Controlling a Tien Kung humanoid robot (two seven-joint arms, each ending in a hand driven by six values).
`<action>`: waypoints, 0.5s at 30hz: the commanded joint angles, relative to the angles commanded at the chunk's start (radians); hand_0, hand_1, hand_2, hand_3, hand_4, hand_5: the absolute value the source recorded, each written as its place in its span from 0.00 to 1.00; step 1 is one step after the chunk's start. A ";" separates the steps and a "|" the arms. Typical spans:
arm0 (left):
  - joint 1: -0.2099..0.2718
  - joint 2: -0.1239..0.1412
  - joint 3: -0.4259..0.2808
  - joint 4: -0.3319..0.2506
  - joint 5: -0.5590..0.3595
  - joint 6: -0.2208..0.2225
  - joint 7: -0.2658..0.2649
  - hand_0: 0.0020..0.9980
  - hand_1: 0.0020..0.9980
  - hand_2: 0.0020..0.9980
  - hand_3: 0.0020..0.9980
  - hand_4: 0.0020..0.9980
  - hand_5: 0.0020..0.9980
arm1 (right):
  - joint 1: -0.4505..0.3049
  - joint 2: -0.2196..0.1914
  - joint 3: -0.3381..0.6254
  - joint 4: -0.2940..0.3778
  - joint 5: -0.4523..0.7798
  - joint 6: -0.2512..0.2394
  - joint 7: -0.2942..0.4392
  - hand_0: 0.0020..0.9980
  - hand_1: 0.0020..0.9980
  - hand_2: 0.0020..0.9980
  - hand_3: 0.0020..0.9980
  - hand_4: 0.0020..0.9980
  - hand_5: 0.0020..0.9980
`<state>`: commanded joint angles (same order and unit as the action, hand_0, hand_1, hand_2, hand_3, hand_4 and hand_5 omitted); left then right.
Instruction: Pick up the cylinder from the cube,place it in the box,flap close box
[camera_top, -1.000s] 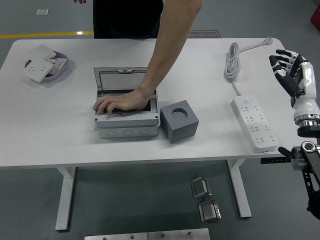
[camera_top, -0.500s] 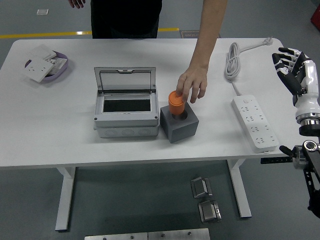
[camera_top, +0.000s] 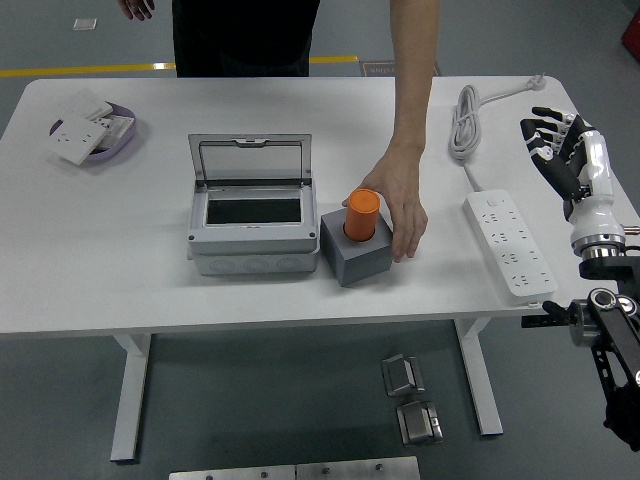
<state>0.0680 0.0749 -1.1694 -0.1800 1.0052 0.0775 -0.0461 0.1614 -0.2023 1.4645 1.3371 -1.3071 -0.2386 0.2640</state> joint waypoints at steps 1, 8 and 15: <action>0.001 0.000 -0.003 0.000 0.002 0.002 0.005 0.58 0.58 0.55 0.57 0.59 0.20 | 0.000 0.001 -0.005 -0.001 0.003 0.000 0.004 0.66 0.62 0.62 0.64 0.80 0.45; 0.004 -0.002 -0.008 0.000 0.005 0.006 0.019 0.57 0.58 0.55 0.57 0.59 0.20 | -0.001 0.014 -0.058 -0.017 0.025 0.002 0.053 0.66 0.62 0.62 0.64 0.80 0.45; 0.000 -0.004 -0.006 0.000 0.007 0.002 0.017 0.57 0.58 0.55 0.57 0.59 0.20 | 0.024 0.042 -0.126 -0.035 0.007 -0.001 0.071 0.66 0.62 0.62 0.63 0.80 0.44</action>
<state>0.0678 0.0711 -1.1751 -0.1800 1.0120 0.0800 -0.0295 0.1854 -0.1603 1.3383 1.3021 -1.2999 -0.2395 0.3349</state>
